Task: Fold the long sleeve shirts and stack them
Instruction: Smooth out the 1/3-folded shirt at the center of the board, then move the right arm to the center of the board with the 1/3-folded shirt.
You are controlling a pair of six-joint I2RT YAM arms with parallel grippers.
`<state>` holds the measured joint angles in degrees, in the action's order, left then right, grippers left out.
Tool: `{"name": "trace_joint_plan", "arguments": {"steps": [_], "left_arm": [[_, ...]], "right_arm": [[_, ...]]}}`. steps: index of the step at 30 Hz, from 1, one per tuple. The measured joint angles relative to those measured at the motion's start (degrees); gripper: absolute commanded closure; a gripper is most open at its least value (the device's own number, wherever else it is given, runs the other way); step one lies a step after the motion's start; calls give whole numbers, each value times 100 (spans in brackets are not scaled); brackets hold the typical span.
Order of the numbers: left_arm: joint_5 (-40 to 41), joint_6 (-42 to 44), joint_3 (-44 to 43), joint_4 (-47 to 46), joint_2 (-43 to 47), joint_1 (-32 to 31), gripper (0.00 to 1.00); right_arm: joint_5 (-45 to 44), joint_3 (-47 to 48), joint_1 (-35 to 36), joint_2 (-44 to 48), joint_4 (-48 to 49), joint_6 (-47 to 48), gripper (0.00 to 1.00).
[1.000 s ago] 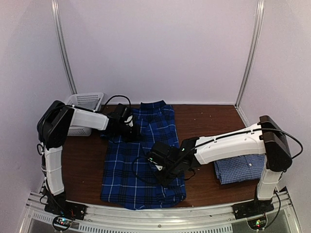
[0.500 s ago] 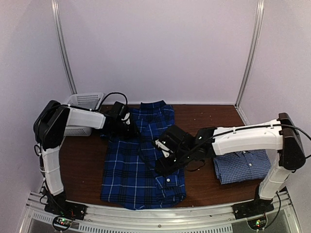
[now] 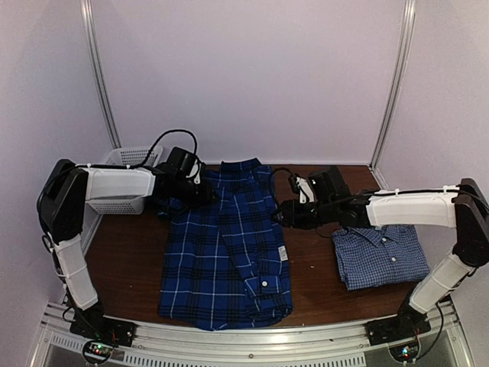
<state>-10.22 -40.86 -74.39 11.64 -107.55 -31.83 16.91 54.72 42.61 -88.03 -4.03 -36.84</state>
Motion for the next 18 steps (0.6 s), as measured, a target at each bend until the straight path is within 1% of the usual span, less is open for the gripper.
{"name": "trace_joint_plan", "arguments": {"steps": [4,9,14,18], "left_arm": [[-111,61,-4,-2,0,-175,59],[-212,70,0,-2,0,-551,59],[-269,68,162,2,120,-837,59],[-258,66,400,52,448,-911,59]], "right_arm": [[291,129,-590,-411,426,48,47],[540,621,-1292,-1314,737,175,47],[737,1462,-1609,-2345,890,264,48],[778,2243,-1720,-3136,944,348,50]]}}
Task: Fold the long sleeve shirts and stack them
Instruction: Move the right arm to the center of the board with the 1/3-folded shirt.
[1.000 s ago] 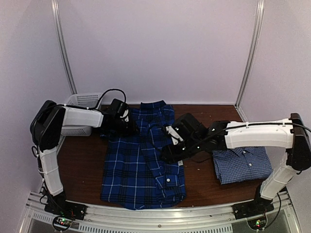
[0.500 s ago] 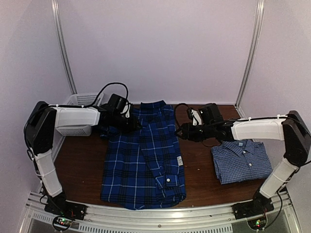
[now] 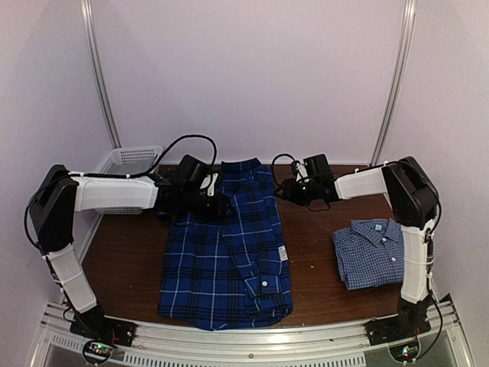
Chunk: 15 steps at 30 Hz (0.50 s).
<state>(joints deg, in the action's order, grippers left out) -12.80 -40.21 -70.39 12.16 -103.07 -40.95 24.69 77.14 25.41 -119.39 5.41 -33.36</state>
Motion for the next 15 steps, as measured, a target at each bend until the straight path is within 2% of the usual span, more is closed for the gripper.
{"name": "trace_joint_plan", "arguments": {"steps": [8,15], "left_arm": [[260,4,269,317,835,0,59],[472,4,634,546,1397,0,59]], "right_arm": [[-79,1231,-76,-1145,-118,79,53],[-92,1628,-74,-1493,-221,28,63]]}}
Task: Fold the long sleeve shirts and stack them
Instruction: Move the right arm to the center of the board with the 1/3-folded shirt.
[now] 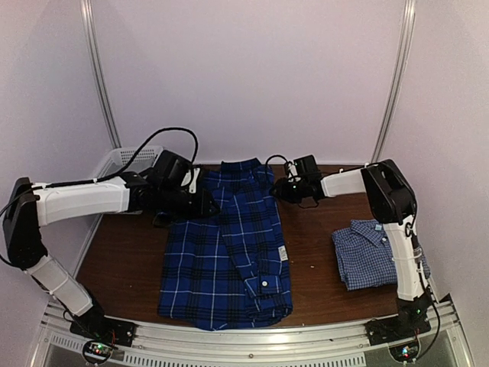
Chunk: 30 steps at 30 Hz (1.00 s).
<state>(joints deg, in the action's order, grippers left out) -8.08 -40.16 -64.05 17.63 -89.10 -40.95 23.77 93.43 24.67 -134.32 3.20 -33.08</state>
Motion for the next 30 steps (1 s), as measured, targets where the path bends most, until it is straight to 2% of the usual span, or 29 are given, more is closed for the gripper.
{"name": "trace_joint_plan", "arguments": {"steps": [4,9,12,21,27,30], "left_arm": [[85,0,173,70,138,0,59],[144,0,382,109,221,0,59],[149,0,529,146,234,-2,59],[142,9,743,208,240,-264,59],[48,4,741,101,-20,-501,60],[26,4,737,42,-289,-608,60]], "right_arm": [[31,278,7,-205,-37,-50,73],[63,503,11,-393,-57,-118,92],[37,511,7,-396,-155,-105,100],[-4,542,-210,-343,-431,50,100],[-118,334,-708,-94,-787,291,100],[-149,326,-981,-50,-935,409,93]]}}
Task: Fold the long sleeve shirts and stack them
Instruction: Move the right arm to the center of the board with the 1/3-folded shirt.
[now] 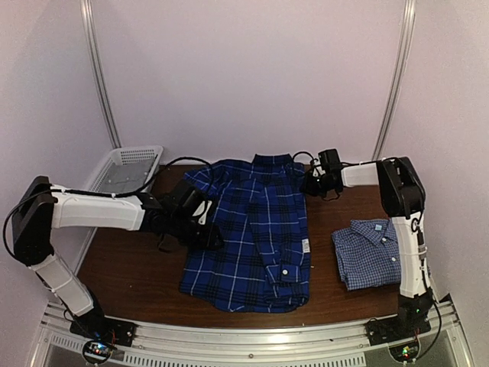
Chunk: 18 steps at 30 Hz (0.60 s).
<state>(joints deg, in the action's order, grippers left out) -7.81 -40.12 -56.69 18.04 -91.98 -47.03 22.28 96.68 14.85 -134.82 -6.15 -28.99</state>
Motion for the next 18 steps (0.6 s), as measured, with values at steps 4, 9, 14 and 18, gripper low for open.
{"name": "trace_joint_plan", "arguments": {"steps": [4,9,14,18], "left_arm": [[39,0,-2,-9,-267,-74,60],[278,17,-2,-4,-452,-83,62],[509,17,103,-2,-662,-105,62],[579,-2,323,9,-671,-238,62]], "right_arm": [[-35,4,-245,63,-184,114,75],[-229,-35,-295,304,-527,275,57],[-380,-197,-162,868,-780,391,51],[-435,-498,118,1532,-734,435,49]]}}
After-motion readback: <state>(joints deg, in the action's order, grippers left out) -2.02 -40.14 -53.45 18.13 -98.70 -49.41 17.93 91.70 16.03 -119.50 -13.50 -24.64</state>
